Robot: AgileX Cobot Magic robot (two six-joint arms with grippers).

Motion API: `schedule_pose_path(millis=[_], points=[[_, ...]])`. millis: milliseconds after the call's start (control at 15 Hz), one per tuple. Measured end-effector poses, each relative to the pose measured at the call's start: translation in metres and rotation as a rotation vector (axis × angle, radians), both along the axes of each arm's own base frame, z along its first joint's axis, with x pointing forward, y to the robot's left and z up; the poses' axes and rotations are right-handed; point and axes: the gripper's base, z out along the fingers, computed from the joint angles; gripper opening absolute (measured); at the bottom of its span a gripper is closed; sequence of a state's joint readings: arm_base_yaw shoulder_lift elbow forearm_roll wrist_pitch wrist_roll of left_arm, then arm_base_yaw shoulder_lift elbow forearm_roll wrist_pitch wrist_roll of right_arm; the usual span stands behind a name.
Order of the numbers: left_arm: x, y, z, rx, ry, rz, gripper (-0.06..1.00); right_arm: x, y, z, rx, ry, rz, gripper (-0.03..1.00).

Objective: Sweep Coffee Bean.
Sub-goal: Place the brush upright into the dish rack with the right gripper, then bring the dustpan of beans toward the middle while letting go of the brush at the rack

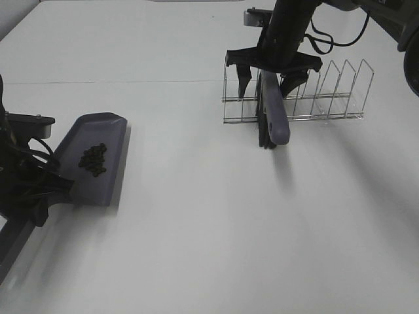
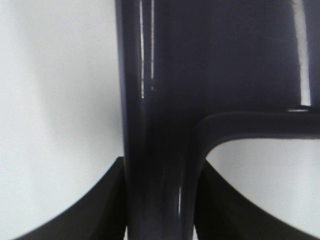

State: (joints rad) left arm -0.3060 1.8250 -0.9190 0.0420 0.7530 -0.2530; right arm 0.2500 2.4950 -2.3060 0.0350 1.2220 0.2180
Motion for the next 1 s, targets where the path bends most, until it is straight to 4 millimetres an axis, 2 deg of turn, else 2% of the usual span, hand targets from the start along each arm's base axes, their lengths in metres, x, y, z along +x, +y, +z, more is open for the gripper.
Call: schedule_pose_path(millis=[333,400,533,800,1000], points=[[-0.002,0.001,0.0,0.007,0.02,0.001,0.34,0.001,-0.002,0.03,-0.001,-0.08,-0.005,0.79],[-0.002,0.001,0.0,0.007,0.02,0.001,0.34,-0.002,-0.006,0.054,-0.024,-0.133,-0.006,0.79],[-0.002,0.001,0.0,0.007,0.02,0.001,0.34,-0.006,-0.007,0.073,-0.022,-0.168,-0.007,0.79],[-0.002,0.0,0.007,-0.003,-0.002,0.003,0.34,-0.027,-0.018,0.101,-0.079,-0.183,-0.005,0.79],[0.003,-0.001,0.021,-0.022,-0.054,0.006,0.34,-0.056,-0.029,0.126,-0.125,-0.184,-0.003,0.77]])
